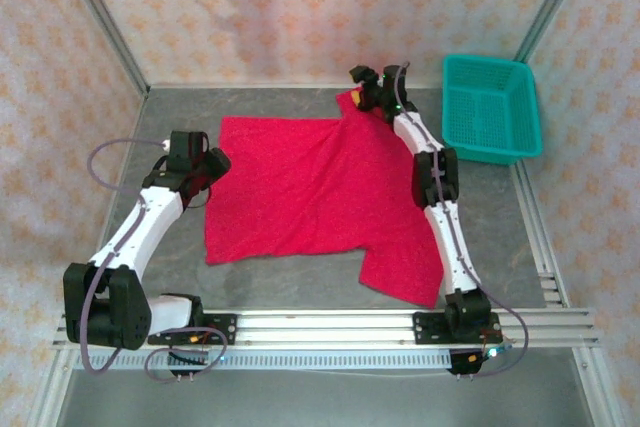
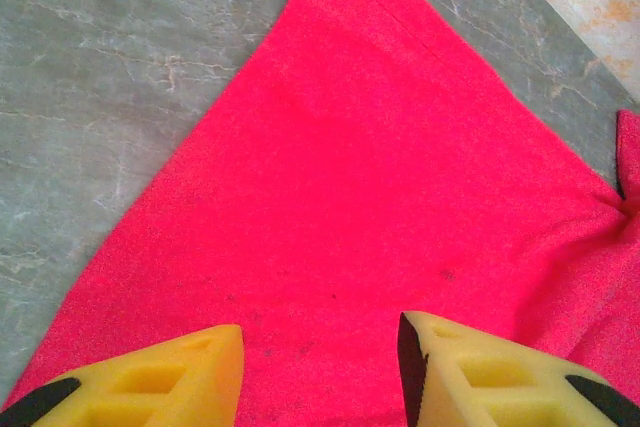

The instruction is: Fold the inside-out t-shirt

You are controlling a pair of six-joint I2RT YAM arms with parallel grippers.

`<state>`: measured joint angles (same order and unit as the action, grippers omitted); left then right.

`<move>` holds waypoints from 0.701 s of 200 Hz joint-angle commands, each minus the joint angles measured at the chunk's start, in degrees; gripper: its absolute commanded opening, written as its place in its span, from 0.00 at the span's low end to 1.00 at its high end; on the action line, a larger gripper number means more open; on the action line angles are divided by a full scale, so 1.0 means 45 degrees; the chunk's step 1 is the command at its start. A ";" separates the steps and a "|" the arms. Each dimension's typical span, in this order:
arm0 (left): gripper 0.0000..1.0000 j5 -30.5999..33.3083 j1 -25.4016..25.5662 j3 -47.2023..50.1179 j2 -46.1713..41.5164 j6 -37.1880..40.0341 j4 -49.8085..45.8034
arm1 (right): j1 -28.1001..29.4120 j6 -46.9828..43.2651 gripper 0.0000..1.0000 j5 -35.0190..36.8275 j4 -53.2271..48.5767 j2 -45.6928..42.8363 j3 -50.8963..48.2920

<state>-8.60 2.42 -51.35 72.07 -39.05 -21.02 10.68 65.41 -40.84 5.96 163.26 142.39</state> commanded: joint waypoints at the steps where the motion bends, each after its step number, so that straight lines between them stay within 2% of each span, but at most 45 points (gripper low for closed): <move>1: 0.46 0.0039 0.0288 0.0106 -0.0335 -0.0324 0.0412 | -0.0081 -0.1694 0.77 -0.0324 -0.0482 -0.4087 -0.3383; 30: 0.47 -0.0162 0.0736 -0.0290 0.0254 -0.0439 0.0633 | -0.0075 -0.4557 0.77 0.1183 -0.3230 -0.6988 -0.6598; 62: 0.47 -0.0558 0.0843 -0.1229 0.2549 -0.0688 0.1540 | -0.0068 -0.6011 0.77 0.2240 -0.3775 -0.8747 -0.9474; 104: 0.46 -0.1001 0.0830 -0.5256 0.7205 0.0178 0.0480 | -0.0073 -0.6652 0.77 0.2800 -0.4094 -0.9400 -1.1232; 140: 0.46 -0.1123 0.0590 -0.9174 1.1028 0.0560 -0.0403 | -0.0151 -0.7086 0.78 0.4495 -0.4909 -0.9295 -1.1702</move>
<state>-13.10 5.87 -82.94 113.73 -38.89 -18.79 10.66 37.04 -27.73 -12.60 121.19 90.02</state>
